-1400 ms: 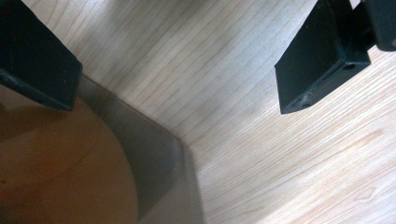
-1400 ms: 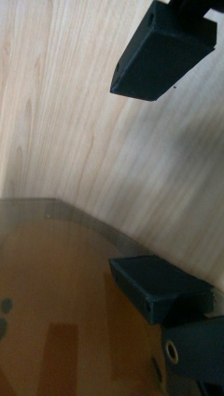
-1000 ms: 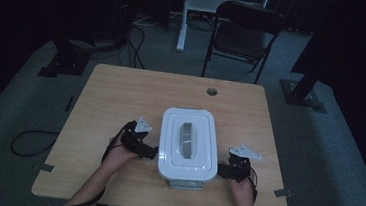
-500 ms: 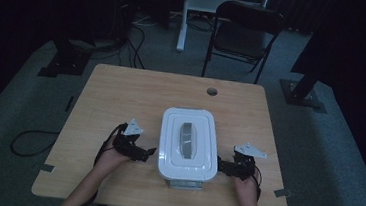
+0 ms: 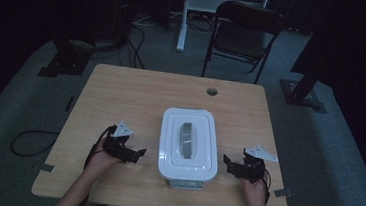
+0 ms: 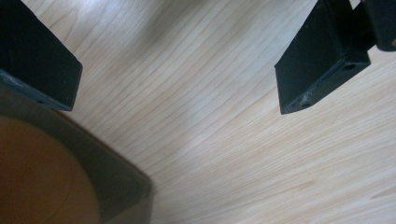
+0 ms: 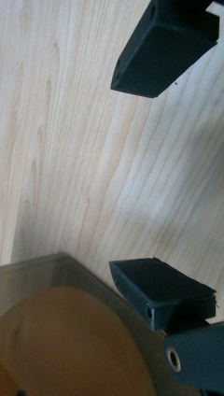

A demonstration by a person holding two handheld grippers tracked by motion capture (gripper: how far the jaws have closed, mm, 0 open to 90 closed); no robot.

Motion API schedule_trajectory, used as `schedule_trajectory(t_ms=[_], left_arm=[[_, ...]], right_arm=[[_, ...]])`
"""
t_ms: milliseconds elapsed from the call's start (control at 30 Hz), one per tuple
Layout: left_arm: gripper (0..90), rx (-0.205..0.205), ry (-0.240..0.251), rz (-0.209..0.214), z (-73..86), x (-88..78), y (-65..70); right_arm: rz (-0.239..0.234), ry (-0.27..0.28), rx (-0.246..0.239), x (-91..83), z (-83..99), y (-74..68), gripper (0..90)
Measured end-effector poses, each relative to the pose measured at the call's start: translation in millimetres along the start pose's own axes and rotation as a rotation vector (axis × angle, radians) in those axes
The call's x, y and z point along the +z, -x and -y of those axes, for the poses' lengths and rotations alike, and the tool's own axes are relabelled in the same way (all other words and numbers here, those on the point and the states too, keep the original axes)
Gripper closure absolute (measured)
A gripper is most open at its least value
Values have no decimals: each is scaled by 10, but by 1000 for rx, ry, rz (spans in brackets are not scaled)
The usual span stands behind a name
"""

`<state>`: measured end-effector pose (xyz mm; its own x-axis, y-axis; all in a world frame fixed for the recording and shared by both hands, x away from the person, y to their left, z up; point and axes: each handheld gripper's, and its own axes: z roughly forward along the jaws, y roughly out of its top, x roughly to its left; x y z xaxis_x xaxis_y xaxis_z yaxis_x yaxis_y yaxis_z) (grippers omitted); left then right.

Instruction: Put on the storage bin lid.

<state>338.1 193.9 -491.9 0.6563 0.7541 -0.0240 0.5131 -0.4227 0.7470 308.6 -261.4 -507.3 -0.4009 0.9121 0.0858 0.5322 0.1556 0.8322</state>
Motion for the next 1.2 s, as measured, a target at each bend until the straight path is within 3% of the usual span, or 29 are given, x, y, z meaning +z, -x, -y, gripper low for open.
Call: schedule_trajectory(t_ms=[167, 400, 600, 967, 1200], left_arm=[[12, -14, -8, -19, 71, -35, -57], [12, -29, -32, -50, 210, -110, -139], [12, -72, -36, -75, 367, -245, -225], [12, -142, -54, -127, 593, -443, -320], [12, -181, -75, -192, 715, -542, -324]], right_arm=[[37, -11, 12, -60, 54, 76, 117], [52, -11, 19, -142, 131, 161, 117], [61, -15, 34, -212, 175, 239, 117], [136, -7, 67, -351, 270, 284, 117], [126, -27, 92, -399, 324, 362, 117]])
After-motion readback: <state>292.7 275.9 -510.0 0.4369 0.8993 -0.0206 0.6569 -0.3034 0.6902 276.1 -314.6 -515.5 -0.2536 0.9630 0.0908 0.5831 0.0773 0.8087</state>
